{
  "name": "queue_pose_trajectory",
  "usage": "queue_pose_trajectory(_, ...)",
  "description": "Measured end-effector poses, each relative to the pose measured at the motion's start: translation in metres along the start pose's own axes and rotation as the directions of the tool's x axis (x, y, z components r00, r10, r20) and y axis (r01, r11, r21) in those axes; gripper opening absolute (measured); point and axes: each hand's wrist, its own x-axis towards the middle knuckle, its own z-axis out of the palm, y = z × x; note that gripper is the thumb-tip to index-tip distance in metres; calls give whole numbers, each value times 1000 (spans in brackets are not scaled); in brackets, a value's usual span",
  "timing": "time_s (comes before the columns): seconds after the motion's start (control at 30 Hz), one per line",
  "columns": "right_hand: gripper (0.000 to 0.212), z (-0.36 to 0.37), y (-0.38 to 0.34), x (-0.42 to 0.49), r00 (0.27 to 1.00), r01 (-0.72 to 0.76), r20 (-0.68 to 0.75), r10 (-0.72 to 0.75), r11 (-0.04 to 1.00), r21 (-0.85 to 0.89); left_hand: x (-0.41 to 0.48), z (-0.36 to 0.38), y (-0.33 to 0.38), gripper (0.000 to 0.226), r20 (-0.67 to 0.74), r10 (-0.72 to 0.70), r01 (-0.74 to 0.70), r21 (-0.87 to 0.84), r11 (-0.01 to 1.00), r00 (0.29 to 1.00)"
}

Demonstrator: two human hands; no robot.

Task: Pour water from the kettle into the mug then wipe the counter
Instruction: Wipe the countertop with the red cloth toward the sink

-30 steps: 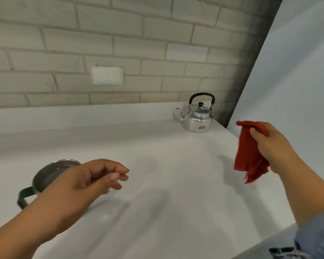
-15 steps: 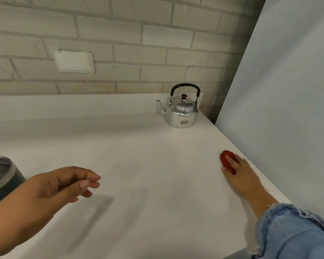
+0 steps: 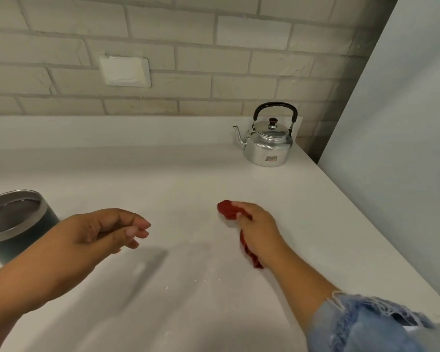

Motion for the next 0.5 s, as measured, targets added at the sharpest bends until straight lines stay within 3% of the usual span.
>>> queue_pose_trajectory(0.13, 31, -82, 10, 52, 939, -122, -330, 103, 992, -40, -10, -6, -12, 66, -31, -43, 44, 24, 999, 999)
queue_pose_trajectory(0.23, 35, -131, 42, 84, 839, -375, -476, 265, 914, -152, -16, -8, -23, 53, -33, -71, 72, 30, 997, 997)
queue_pose_trajectory(0.3, 44, -148, 71, 93, 878, -451, -398, 265, 734, -508, -21, -11, -30, 45, -44, -80, 82, 48, 995, 996)
queue_pose_trajectory(0.37, 53, -146, 89, 101, 920, -390, -327, 215, 571, -722, -25, -15, -37, 49, -75, -95, 99, 58, 993, 993)
queue_pose_trajectory(0.5, 57, -91, 75, 117, 973, -231, -194, 125, 558, -797, -32, -20, -45, 64, -143, -130, 143, 85, 986, 981)
